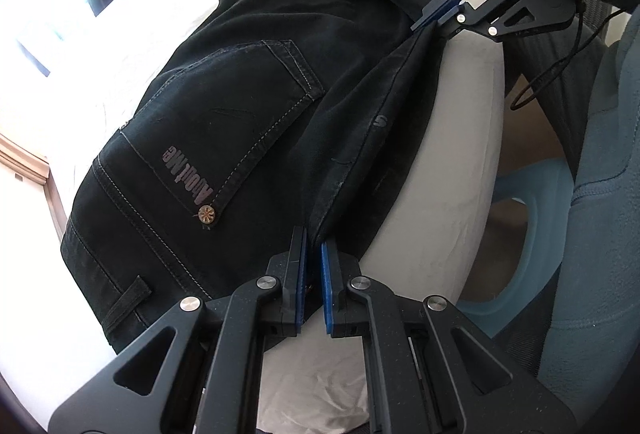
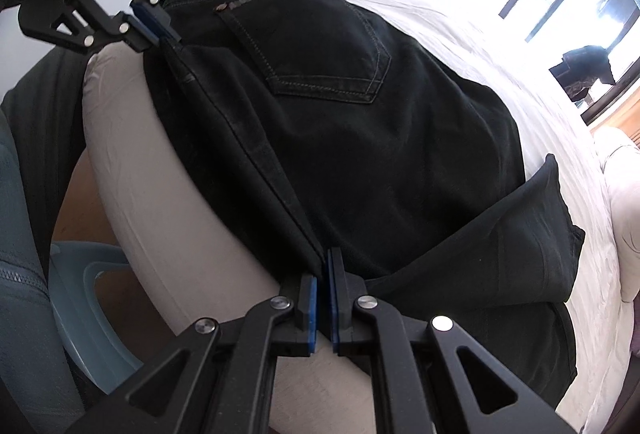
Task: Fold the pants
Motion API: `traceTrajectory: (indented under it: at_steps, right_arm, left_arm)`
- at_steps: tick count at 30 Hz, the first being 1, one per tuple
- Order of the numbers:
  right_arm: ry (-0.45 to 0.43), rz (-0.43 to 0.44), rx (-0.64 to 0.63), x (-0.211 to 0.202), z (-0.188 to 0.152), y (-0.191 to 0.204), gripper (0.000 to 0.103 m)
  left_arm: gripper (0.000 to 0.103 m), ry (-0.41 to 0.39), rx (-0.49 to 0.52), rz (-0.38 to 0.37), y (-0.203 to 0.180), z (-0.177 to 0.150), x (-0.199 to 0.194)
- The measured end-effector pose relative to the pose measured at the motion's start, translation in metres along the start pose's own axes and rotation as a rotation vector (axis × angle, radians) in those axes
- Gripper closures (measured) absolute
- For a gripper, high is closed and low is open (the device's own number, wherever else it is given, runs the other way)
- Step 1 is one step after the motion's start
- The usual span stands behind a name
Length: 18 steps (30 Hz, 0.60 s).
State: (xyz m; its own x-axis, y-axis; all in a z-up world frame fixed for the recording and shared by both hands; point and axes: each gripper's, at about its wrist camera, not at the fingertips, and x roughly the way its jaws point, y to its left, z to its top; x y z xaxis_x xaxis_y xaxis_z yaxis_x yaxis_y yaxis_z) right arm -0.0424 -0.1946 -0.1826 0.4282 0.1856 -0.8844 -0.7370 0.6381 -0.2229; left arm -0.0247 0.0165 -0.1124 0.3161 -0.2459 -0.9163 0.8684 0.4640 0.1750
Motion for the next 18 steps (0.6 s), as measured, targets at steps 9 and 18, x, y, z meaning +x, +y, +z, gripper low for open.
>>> traceTrajectory:
  at_steps: [9, 18]
  right_arm:
    - [-0.001, -0.006, 0.017, 0.006, -0.012, 0.01, 0.097]
    - [-0.01, 0.008, 0.14, 0.006, -0.016, -0.007, 0.062]
  left_arm:
    - [0.097, -0.008, 0.002, 0.017, -0.007, -0.007, 0.007]
    - [0.061, -0.011, -0.051, 0.015, -0.009, -0.006, -0.002]
